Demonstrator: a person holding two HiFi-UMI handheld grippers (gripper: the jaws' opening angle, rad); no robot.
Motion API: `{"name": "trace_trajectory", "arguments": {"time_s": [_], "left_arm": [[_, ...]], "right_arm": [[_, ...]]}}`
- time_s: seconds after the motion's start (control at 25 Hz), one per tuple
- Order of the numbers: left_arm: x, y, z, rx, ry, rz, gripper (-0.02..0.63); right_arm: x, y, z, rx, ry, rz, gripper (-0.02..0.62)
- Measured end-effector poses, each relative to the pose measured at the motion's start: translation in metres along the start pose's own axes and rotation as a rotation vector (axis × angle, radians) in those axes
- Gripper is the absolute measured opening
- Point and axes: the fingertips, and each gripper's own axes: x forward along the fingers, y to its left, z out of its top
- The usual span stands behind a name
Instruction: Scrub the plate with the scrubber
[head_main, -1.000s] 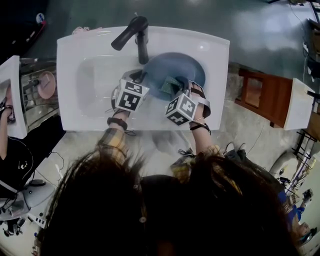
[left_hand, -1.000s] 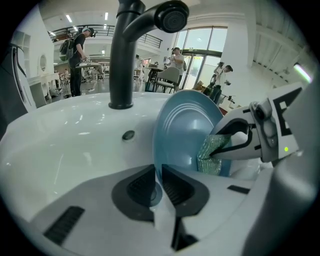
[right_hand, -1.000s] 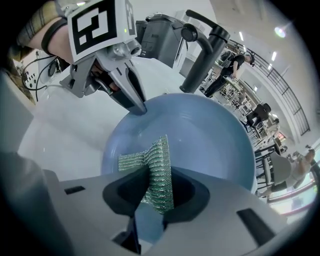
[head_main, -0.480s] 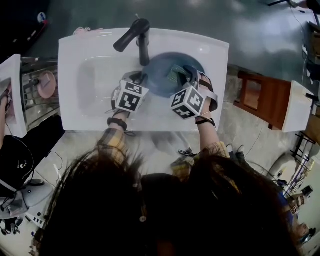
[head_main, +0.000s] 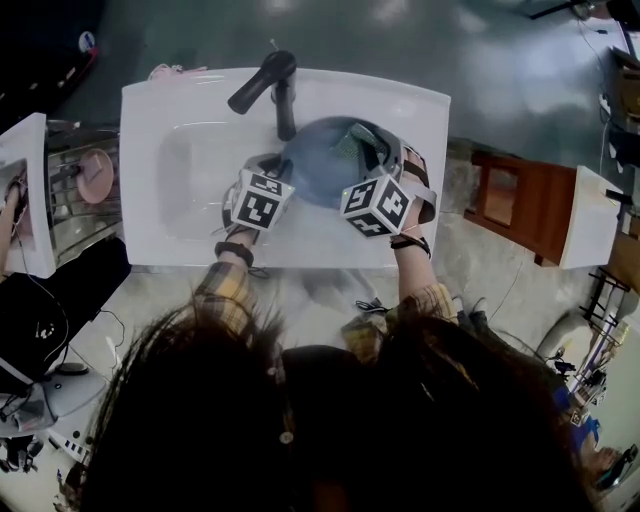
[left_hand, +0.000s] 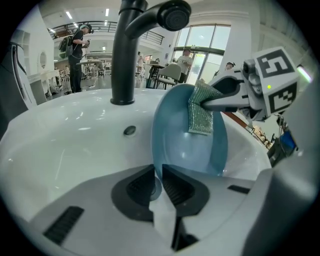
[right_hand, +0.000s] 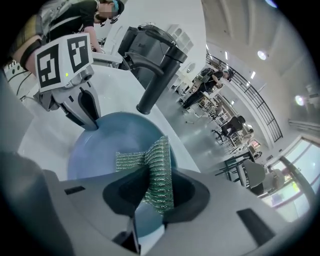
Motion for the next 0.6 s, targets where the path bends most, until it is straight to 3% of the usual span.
{"name": "trace_trajectory", "arguments": {"time_s": [0.44,0.6], "left_arm": [[-0.004,-0.001,-0.004,0.044,0.011,0.026,0.043],[-0.009,0.002,-0.005,0.024,-0.005,0.034,0.106]], "right_arm": [[-0.011,0.031,-0.038,0.032,0.081,0.057,0.11],[-0.016,0.052,-0.048,0.02,0.1,0.095,0.11]]}}
